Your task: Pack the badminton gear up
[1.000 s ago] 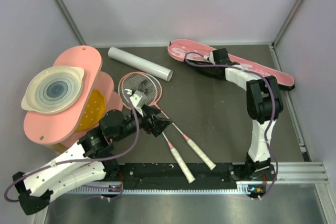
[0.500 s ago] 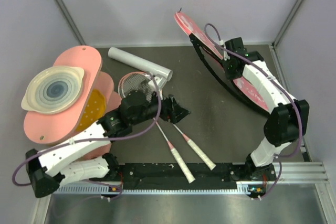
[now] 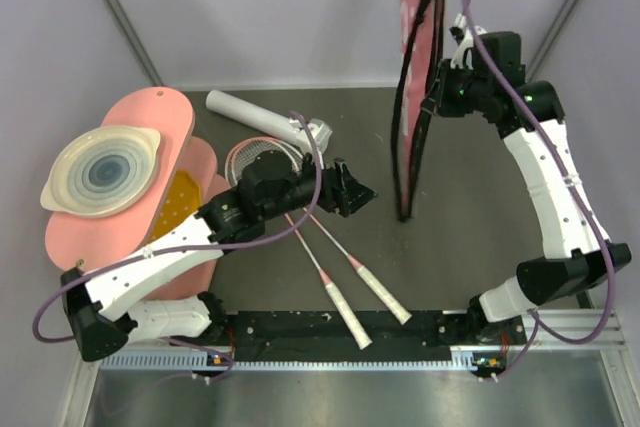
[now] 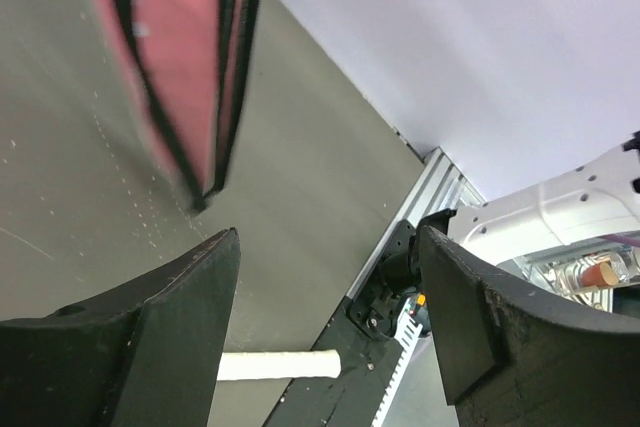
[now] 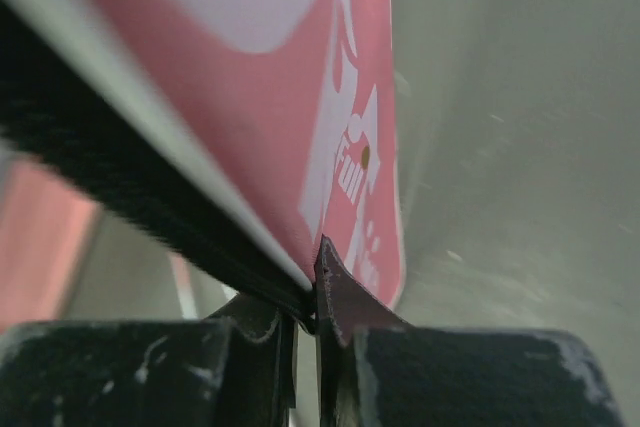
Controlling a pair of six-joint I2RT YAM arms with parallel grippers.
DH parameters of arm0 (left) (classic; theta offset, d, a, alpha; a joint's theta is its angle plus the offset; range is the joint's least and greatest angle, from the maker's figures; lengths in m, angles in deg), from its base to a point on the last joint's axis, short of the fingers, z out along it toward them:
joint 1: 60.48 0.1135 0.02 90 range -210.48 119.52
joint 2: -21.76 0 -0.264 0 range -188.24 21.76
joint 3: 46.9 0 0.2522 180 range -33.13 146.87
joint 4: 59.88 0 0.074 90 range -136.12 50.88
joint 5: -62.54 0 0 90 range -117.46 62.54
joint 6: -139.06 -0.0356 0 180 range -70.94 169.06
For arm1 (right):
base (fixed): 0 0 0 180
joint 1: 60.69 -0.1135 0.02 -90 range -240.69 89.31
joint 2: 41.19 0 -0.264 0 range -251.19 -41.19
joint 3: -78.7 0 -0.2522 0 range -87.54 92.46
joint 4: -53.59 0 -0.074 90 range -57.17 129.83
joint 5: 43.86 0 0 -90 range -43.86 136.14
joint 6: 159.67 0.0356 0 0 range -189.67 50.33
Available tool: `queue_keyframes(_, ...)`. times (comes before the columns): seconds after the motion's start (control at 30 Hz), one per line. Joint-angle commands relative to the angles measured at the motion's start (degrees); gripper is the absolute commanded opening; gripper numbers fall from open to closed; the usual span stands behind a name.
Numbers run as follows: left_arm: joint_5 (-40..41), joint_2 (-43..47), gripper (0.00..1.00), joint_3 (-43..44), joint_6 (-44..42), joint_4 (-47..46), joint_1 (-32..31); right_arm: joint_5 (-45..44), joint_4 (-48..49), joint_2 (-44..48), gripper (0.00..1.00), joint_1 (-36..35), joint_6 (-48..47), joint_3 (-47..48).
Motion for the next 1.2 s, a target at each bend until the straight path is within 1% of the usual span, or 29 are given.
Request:
queue_keyframes(0.0, 1.9, 6.0, 0.77, 6.4, -6.5, 3.6, 0.4, 17.4, 8.6, 3.2, 0.00, -0.6, 14.0, 4.4)
queue_keyframes(0.03, 2.9, 7.0, 0.77, 9.1, -7.5, 8.1, 0.4, 18.9, 11.0, 3.9, 0.00, -0.6, 16.4, 2.3)
queue_keyframes(0.07, 3.5, 7.3, 0.77, 10.4, -9.1, 10.1, 0.4, 21.2, 13.8, 4.5, 0.00, -0.6, 21.4, 1.4)
queue_keyframes(0.1, 4.2, 7.8, 0.77, 11.6, -9.8, 11.7, 0.4, 22.2, 18.6, 5.4, 0.00, -0.8, 23.7, 0.6)
queue_keyframes(0.17, 5.9, 9.3, 0.77, 14.1, -11.4, 15.3, 0.4, 24.2, 22.5, 5.9, 0.00, -1.7, 29.1, -0.3)
queue_keyframes(0.2, 6.4, 10.6, 0.77, 14.6, -11.7, 16.1, 0.4, 24.2, 24.5, 5.2, 0.00, -2.5, 30.0, -0.2)
queue_keyframes(0.3, 7.2, 12.8, 0.78, 15.8, -13.4, 17.7, 0.4, 25.0, 25.4, 2.8, 0.00, -7.2, 30.8, 1.0)
queue_keyframes(0.33, 7.1, 13.1, 0.78, 16.1, -13.8, 18.1, 0.4, 25.1, 26.2, 2.6, 0.00, -8.5, 31.2, -1.2)
queue_keyframes(0.37, 8.9, 13.3, 0.78, 16.3, -14.9, 18.7, 0.4, 24.2, 27.5, 2.7, 0.00, -9.9, 32.0, -2.9)
queue_keyframes(0.4, 9.6, 13.2, 0.78, 16.5, -15.4, 20.5, 0.4, 23.8, 29.3, 3.1, 0.00, -12.7, 32.6, -5.1)
queue_keyframes(0.43, 10.3, 13.1, 0.77, 16.8, -15.9, 21.7, 0.4, 23.7, 35.5, 4.1, 0.00, -13.9, 33.3, -10.5)
queue_keyframes(0.5, 13.3, 12.3, 0.76, 16.7, -17.9, 25.7, 0.3, 24.8, 41.9, 5.3, 0.00, -16.8, 36.6, -16.0)
queue_keyframes(0.53, 14.5, 12.1, 0.75, 16.4, -18.6, 26.9, 0.3, 25.1, 47.6, 5.9, 0.00, -17.8, 37.5, -20.8)
queue_keyframes(0.6, 17.5, 12.6, 0.74, 14.0, -20.2, 28.7, 0.4, 25.5, 52.9, 6.5, 0.00, -19.2, 38.5, -25.4)
queue_keyframes(0.63, 18.2, 13.0, 0.74, 12.8, -20.8, 28.8, 0.4, 25.8, 55.7, 6.6, 0.00, -20.1, 38.4, -29.9)
queue_keyframes(0.67, 19.1, 13.3, 0.73, 11.5, -21.1, 28.7, 0.4, 26.6, 61.6, 6.8, 0.00, -20.3, 38.6, -32.1)
queue_keyframes(0.73, 20.8, 14.4, 0.72, 7.7, -21.4, 27.6, 0.4, 27.2, 66.1, 6.9, 0.00, -20.7, 39.0, -38.2)
queue_keyframes(0.77, 21.1, 14.5, 0.72, 6.3, -21.3, 27.1, 0.4, 27.5, 71.3, 7.1, 0.00, -20.9, 39.6, -40.0)
queue_keyframes(0.8, 21.6, 14.4, 0.70, 3.8, -21.0, 26.8, 0.4, 27.4, 73.0, 7.0, 0.00, -20.9, 40.2, -41.8)
queue_keyframes(0.87, 21.5, 13.7, 0.67, 1.4, -20.0, 24.9, 0.4, 27.7, 77.3, 6.8, 0.00, -21.1, 42.6, -46.7)
queue_keyframes(0.9, 21.2, 12.6, 0.66, -0.9, -19.7, 24.2, 0.4, 27.9, 81.2, 6.2, 0.00, -21.0, 43.7, -48.2)
queue_keyframes(0.93, 21.9, 12.1, 0.61, -1.9, -19.4, 23.6, 0.4, 28.0, 82.5, 6.0, 0.00, -21.0, 44.5, -50.6)
queue_keyframes(1.0, 23.6, 10.8, 0.56, -4.6, -16.1, 22.2, 0.4, 29.3, 86.1, 5.2, 0.00, -21.0, 46.4, -53.3)
queue_keyframes(1.1, 21.9, 10.1, 0.56, -8.0, -16.2, 18.1, 0.4, 29.7, 86.6, 5.4, 0.00, -21.0, 46.7, -55.5)
queue_keyframes(1.17, 21.5, 9.4, 0.59, -8.9, -16.4, 16.8, 0.4, 29.7, 85.9, 5.8, 0.00, -21.0, 45.9, -56.2)
